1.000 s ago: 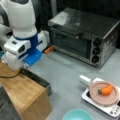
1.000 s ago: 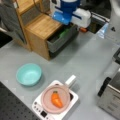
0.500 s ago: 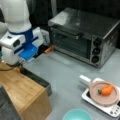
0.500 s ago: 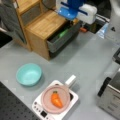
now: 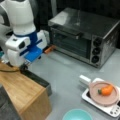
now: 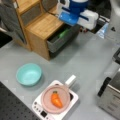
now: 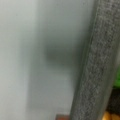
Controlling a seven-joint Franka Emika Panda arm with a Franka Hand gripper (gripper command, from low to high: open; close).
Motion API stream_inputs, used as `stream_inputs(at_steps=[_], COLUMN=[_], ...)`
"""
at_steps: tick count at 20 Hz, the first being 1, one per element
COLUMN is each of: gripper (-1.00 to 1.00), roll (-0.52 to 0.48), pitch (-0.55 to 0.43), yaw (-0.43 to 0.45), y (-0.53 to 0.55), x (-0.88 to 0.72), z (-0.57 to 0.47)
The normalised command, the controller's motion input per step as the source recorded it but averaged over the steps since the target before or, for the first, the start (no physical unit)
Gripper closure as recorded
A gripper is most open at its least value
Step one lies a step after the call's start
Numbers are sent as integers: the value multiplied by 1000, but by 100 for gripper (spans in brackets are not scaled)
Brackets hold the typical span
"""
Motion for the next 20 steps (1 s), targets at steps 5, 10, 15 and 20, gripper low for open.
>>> stream_inputs(at_steps=[5, 10, 15, 20], gripper=[-100, -100, -100, -100], roll=[-117, -79, -43, -39], pitch=[-44, -59, -94, -124], yaw=[-1, -44, -76, -78], y=[-36, 21, 78, 54], x=[17, -64, -92, -98], z=[-97, -146, -249, -194])
